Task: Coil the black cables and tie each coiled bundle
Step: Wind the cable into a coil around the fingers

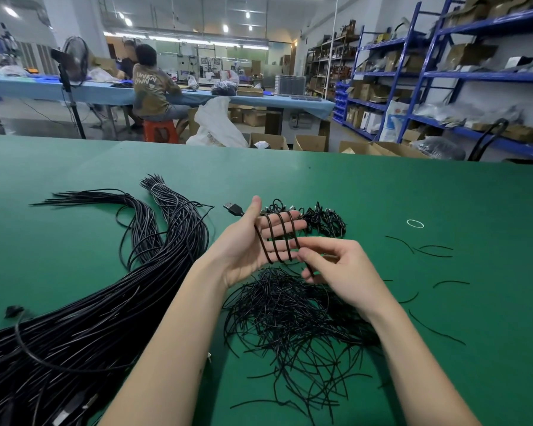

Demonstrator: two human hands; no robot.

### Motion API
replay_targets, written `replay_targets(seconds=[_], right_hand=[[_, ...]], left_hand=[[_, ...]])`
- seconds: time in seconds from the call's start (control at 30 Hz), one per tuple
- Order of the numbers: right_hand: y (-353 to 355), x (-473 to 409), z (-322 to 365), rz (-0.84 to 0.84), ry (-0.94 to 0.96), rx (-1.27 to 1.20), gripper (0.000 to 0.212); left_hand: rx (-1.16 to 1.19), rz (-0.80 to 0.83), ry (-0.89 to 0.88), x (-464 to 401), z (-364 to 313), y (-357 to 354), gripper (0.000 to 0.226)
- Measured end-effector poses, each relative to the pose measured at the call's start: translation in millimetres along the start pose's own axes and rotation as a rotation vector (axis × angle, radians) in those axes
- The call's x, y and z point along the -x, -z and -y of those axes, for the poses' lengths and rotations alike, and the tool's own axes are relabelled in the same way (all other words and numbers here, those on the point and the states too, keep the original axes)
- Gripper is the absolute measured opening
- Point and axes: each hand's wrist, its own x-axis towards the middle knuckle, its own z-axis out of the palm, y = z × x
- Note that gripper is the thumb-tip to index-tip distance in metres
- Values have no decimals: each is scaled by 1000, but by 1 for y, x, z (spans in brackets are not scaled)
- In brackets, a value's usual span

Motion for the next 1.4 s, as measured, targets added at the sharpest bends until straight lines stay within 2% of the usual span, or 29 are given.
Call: replay_targets(seconds=[0.23, 0.37, 0.5, 0.6, 0.7, 0.73, 0.83, 0.9, 1.0, 1.1, 1.2, 1.33, 1.4], right_hand=[[-2, -1, -2, -176, 52, 54, 6], [-7, -1, -1, -245, 118, 104, 8], [-11, -2, -5, -287, 157, 179, 15], [-13, -3, -8, -288, 197, 245, 18], [0, -2, -3, -191, 99, 242, 9], [8, -3, 1, -194, 75, 203, 15], [27, -7, 19, -328, 142, 131, 19], [24, -11, 34, -249, 228, 207, 17], [2, -23, 56, 33, 211, 436, 36], [-15, -37, 71, 278, 151, 566, 19], [-13, -47, 69, 227, 137, 470, 27], [-3, -45, 50, 76, 55, 140, 24], [1, -43, 40, 17, 13, -6, 30]], left_hand=[[-32, 43, -7, -1, 1, -2, 67], [-57, 55, -16, -2, 2, -1, 59], [-121, 32, -66, 0, 5, -5, 33], [-177, 6, -91, -3, 10, -7, 21], [-132, -4, -91, -3, 11, -8, 20], [-112, 3, -85, -2, 10, -7, 21], [-117, 52, -70, -1, 10, -7, 22], [-169, 110, -58, 0, 13, -12, 17], [-366, 155, -104, 3, 17, -19, 18], [-433, 181, -177, 5, 19, -21, 15], [-316, 236, -126, 9, 15, -19, 21], [-292, 210, -87, 10, 8, -17, 20], [-303, 211, -72, 9, 8, -19, 19]])
